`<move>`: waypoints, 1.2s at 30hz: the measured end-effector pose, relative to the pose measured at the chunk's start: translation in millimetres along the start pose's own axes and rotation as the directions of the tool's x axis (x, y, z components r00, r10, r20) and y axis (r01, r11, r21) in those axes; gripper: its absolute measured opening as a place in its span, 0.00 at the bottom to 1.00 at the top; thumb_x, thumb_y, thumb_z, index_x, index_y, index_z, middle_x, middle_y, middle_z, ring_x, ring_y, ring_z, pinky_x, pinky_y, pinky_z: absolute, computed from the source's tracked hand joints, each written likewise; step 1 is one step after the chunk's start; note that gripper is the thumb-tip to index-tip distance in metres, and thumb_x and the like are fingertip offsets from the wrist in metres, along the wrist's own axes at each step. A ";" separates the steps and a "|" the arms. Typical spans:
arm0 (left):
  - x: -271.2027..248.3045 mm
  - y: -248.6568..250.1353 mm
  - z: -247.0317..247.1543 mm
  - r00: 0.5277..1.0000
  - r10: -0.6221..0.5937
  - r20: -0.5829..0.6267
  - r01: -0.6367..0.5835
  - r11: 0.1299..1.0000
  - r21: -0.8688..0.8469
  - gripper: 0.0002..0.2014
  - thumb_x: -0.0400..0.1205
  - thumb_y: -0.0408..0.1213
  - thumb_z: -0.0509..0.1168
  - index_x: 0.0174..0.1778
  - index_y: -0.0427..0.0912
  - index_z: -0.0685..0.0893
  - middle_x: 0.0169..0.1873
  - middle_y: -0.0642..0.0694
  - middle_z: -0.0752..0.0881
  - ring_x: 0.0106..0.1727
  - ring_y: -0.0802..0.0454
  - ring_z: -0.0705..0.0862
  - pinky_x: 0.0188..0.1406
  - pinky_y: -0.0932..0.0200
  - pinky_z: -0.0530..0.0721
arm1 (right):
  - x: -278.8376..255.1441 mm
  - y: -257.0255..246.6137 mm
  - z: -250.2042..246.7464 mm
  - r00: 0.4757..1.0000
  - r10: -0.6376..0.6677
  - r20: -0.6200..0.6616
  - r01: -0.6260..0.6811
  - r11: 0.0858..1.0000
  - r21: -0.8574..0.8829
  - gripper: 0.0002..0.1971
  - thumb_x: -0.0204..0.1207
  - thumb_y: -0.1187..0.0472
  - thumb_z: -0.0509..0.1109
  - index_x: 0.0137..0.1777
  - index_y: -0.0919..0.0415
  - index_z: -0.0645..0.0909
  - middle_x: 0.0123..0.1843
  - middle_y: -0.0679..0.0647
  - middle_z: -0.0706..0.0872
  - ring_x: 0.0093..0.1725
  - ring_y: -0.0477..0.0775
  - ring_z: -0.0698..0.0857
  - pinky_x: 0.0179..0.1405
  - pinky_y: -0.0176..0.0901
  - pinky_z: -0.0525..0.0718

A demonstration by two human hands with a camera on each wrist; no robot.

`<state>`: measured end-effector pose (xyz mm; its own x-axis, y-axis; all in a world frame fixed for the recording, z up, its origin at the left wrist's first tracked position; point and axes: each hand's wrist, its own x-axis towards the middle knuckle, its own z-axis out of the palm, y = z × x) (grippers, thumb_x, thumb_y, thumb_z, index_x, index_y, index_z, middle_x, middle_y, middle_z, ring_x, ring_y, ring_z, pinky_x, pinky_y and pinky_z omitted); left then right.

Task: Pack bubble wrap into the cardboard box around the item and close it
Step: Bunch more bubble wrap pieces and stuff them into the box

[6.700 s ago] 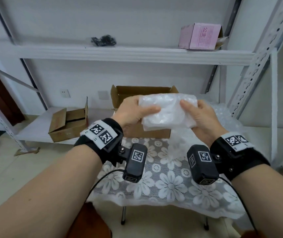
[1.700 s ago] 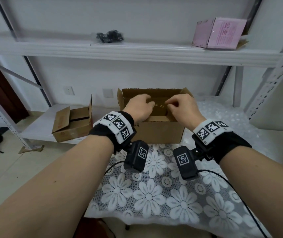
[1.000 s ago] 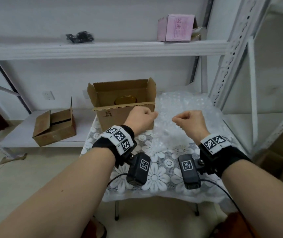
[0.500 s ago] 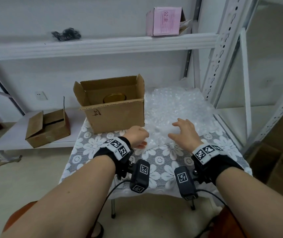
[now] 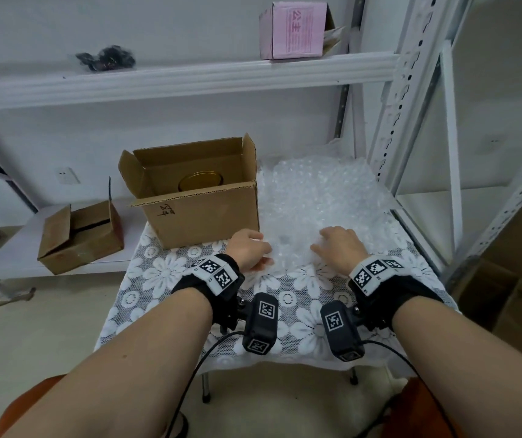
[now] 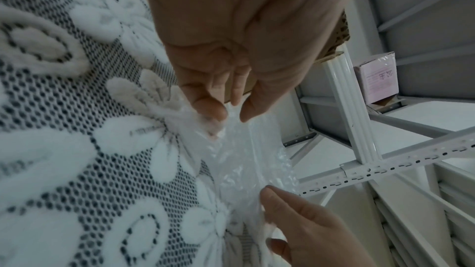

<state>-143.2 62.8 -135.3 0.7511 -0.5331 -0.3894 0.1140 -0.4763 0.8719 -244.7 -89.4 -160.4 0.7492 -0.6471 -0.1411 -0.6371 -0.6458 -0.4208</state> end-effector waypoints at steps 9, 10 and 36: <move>5.4 -2.1 -6.6 0.996 0.077 -0.054 -0.079 0.995 -0.054 0.22 0.78 0.24 0.68 0.69 0.33 0.74 0.64 0.36 0.77 0.58 0.41 0.83 0.52 0.54 0.87 | -1.1 -0.4 -13.4 0.811 0.289 -0.509 0.095 0.794 0.601 0.14 0.79 0.70 0.66 0.63 0.65 0.73 0.44 0.51 0.81 0.44 0.51 0.80 0.32 0.27 0.70; 5.2 -1.5 -6.3 0.994 0.088 -0.068 -0.091 0.995 -0.047 0.22 0.78 0.24 0.68 0.69 0.33 0.75 0.64 0.37 0.76 0.59 0.41 0.83 0.52 0.55 0.87 | -1.3 -1.2 -16.9 0.791 0.318 -0.523 0.113 0.763 0.636 0.15 0.79 0.70 0.65 0.65 0.66 0.71 0.39 0.48 0.77 0.43 0.50 0.79 0.31 0.26 0.69; 4.0 6.1 -6.3 0.990 -0.014 0.143 0.072 0.908 -0.412 0.10 0.82 0.23 0.61 0.56 0.33 0.84 0.53 0.36 0.88 0.56 0.39 0.87 0.64 0.40 0.82 | -49.7 -15.2 22.2 0.920 -0.388 0.060 0.376 0.915 0.147 0.22 0.71 0.60 0.73 0.63 0.55 0.72 0.83 0.48 0.61 0.82 0.51 0.61 0.79 0.45 0.61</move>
<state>-135.4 62.1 -129.7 0.6486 -0.6212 -0.4398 0.4260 -0.1826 0.8861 -268.3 -38.5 -166.9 0.9470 -0.3206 -0.0199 -0.2743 -0.7750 -0.5694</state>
